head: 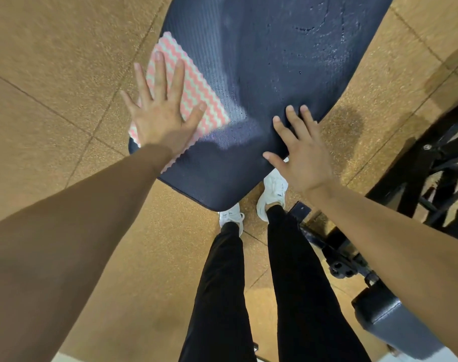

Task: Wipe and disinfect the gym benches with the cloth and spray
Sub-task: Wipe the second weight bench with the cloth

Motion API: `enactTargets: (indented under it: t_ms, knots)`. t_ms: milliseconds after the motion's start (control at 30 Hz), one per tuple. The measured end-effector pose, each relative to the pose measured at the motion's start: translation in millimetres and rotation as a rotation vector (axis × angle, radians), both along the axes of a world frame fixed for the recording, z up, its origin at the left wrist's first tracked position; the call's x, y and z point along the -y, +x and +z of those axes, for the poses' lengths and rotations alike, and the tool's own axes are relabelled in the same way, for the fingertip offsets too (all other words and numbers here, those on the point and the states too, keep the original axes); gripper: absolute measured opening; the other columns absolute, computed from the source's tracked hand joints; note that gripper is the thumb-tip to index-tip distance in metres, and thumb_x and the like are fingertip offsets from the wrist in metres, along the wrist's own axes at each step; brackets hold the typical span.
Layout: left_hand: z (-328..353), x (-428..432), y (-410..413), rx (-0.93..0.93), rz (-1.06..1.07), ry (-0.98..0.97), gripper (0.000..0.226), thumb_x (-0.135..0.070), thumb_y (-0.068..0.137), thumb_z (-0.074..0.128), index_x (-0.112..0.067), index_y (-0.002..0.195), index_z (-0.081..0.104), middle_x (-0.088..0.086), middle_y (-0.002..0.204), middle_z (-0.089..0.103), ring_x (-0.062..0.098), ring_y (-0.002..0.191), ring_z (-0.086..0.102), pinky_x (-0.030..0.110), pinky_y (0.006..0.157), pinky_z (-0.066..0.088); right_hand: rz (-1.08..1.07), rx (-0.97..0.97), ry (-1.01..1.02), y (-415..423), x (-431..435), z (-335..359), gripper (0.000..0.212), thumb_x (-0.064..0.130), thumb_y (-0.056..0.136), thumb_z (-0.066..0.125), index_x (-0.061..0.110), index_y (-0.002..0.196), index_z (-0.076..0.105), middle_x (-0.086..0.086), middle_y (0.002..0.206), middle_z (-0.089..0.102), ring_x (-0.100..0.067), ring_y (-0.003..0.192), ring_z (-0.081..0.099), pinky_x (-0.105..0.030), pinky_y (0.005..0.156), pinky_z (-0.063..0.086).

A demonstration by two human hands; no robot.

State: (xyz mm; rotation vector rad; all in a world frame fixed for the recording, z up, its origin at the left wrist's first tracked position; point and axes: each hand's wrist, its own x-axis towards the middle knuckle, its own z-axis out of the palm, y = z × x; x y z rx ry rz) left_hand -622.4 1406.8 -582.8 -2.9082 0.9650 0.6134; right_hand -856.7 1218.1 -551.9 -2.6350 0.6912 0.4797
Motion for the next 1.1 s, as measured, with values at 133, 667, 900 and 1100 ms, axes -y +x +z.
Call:
enactTargets:
  t_ms: [133,667,900,1100]
  knots:
    - [-2.1,20.0,-12.8,0.033,0.035,0.014,0.083,-0.078,0.098,0.015,-0.032,0.166,0.001,0.007,0.175,0.001,0.047,0.157,0.001,0.074,0.12,0.007,0.015,0.002,0.039,0.6,3.2,2.2,0.071,0.051,0.096,0.058,0.019,0.156,0.036,-0.009,0.166,0.024,-0.034,0.156,0.011,-0.052,0.124,0.016]
    - [2.2,63.8,-106.5,-0.062,-0.569,-0.025,0.09,-0.087,0.091,0.02,-0.039,0.165,0.004,0.004,0.175,0.0,0.048,0.157,0.002,0.077,0.117,0.005,-0.164,0.079,-0.024,15.6,110.8,9.6,0.066,0.042,0.095,0.065,0.018,0.152,0.041,-0.002,0.165,0.027,-0.027,0.153,0.02,-0.049,0.122,0.029]
    - [-8.8,93.1,-12.0,0.037,-0.219,0.009,0.089,-0.082,0.092,0.034,-0.041,0.164,0.002,0.005,0.174,0.0,0.055,0.155,0.0,0.083,0.113,0.0,-0.053,0.077,-0.055,27.5,138.9,0.6,0.081,0.056,0.09,0.066,0.013,0.153,0.041,-0.011,0.163,0.032,-0.032,0.153,0.022,-0.045,0.125,0.022]
    - [-5.3,124.1,21.8,0.079,0.043,0.007,0.086,-0.086,0.093,0.019,-0.041,0.164,-0.001,0.004,0.175,-0.002,0.053,0.155,-0.004,0.083,0.113,0.002,0.081,0.107,-0.028,24.4,157.3,-0.5,0.075,0.053,0.092,0.063,0.009,0.15,0.047,-0.014,0.16,0.038,-0.032,0.152,0.026,-0.044,0.124,0.022]
